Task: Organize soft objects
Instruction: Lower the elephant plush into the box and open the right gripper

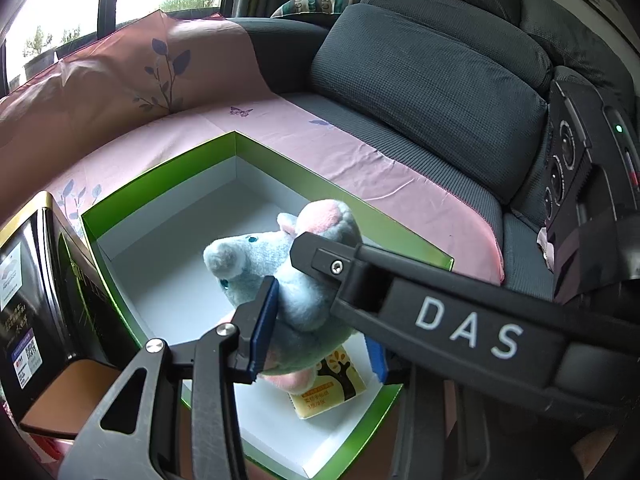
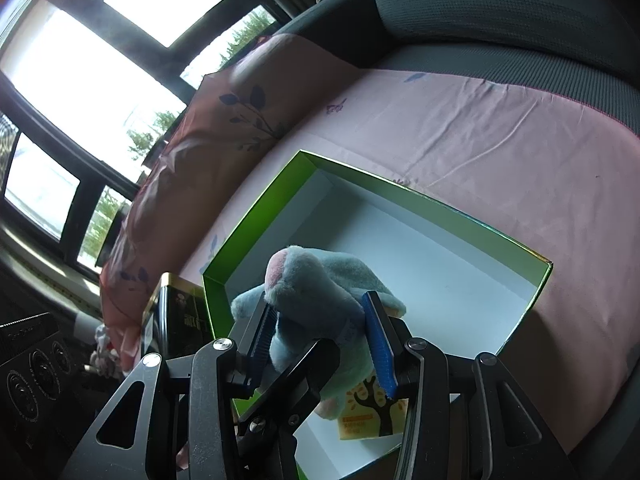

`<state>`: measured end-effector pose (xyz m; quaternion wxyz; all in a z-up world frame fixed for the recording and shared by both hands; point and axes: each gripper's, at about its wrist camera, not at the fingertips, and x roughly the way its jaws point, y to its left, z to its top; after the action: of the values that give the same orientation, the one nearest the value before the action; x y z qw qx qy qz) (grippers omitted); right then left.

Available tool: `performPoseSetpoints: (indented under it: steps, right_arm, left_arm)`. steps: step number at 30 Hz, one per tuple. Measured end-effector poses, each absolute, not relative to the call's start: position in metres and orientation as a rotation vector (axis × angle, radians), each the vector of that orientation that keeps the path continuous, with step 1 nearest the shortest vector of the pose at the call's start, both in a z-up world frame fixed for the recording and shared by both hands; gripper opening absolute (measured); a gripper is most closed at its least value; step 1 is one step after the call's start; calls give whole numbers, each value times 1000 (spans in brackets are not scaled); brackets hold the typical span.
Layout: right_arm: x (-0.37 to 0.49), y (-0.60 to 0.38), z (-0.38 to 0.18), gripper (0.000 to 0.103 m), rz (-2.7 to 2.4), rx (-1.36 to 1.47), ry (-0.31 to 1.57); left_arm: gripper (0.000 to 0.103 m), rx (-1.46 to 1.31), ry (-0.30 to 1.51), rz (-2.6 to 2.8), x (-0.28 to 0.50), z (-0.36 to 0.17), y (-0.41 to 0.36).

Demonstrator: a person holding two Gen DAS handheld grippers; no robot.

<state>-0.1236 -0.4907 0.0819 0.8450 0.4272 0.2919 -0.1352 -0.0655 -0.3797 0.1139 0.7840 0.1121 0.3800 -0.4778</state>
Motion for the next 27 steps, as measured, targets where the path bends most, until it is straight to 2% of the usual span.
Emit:
performPoseSetpoints:
  steps: [7,10,11,13,22,24,27]
  right_arm:
    - [-126,-491,82,47,-305,902,608]
    - [-130,-492,85,48,-376,884,617]
    - [-132,-492,87,51,-403,869,609]
    - [-137,-493,91,55,-407,860,578]
    - [-141,-488,98,57,-366,859,512]
    - [-141,-485,99,68,-372,849,504]
    - [-142,-478,103,76,-361,839,477]
  left_arm:
    - [45,244,822,-1026,-67,114,-380]
    - [57,247,808,-1007,-66,114,-379]
    - [61,236,811,-1007,-65,115,-377]
    - [63,203,826,-1019,-62,117,-373]
    - [76,119,773,-970,-66,140,-335]
    - [77,102,753,-951,-69,147,-318]
    - [77,96,731,-889,-71,154,-291]
